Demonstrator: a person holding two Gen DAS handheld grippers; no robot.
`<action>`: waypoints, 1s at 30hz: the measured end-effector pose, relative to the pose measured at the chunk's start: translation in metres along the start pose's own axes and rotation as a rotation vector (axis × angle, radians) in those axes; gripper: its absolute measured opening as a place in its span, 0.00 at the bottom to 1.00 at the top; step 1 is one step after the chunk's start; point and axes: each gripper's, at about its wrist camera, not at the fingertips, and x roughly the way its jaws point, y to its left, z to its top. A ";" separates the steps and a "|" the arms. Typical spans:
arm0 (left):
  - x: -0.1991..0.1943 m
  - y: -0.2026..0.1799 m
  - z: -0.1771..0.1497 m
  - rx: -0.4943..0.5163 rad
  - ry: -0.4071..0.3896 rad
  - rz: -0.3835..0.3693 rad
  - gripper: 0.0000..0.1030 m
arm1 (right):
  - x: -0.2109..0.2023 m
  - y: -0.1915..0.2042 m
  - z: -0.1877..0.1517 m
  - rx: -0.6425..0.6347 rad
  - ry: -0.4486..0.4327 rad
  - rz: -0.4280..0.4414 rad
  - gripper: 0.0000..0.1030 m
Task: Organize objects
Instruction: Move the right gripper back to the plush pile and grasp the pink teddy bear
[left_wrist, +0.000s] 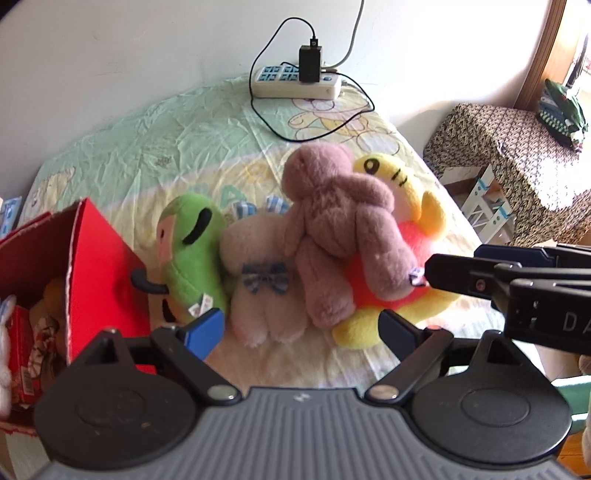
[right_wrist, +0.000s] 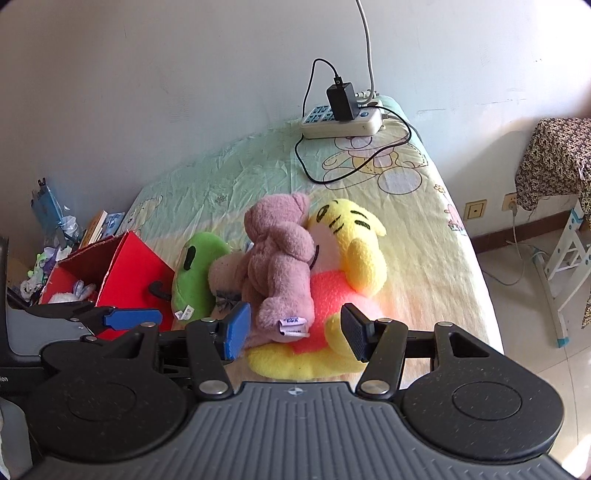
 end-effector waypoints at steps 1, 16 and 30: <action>0.002 0.001 0.003 -0.005 -0.002 -0.010 0.88 | 0.002 -0.001 0.003 0.001 -0.004 -0.001 0.56; 0.041 0.024 0.031 -0.100 0.007 -0.154 0.86 | 0.043 -0.012 0.029 0.014 0.007 0.037 0.53; 0.072 0.038 0.041 -0.132 0.034 -0.251 0.98 | 0.082 -0.018 0.037 0.047 0.055 0.080 0.47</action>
